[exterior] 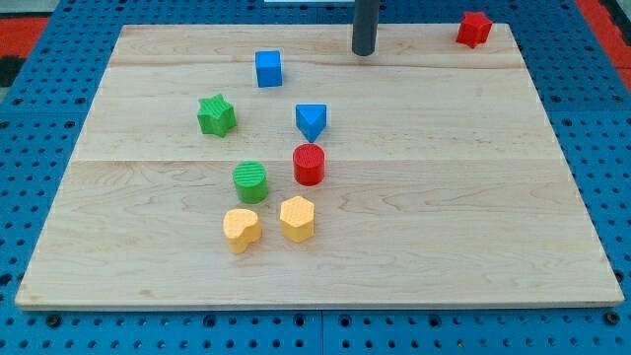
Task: Slide the blue triangle slightly down
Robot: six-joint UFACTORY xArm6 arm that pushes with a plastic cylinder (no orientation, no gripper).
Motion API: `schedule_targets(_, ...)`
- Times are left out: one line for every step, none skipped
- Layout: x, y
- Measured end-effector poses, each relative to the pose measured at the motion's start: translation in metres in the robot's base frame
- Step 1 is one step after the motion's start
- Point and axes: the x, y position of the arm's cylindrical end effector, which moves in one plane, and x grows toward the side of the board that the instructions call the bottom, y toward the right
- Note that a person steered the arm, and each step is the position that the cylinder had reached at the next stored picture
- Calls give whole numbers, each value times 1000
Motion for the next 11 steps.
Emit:
schedule_targets(5, 0)
schedule_targets(8, 0)
schedule_targets(18, -1)
schedule_targets(37, 0)
schedule_targets(47, -5)
schedule_targets(58, -25)
schedule_targets(74, -67)
schedule_targets(94, -92)
schedule_targets(119, -93)
schedule_targets(139, -114)
schedule_targets(156, -135)
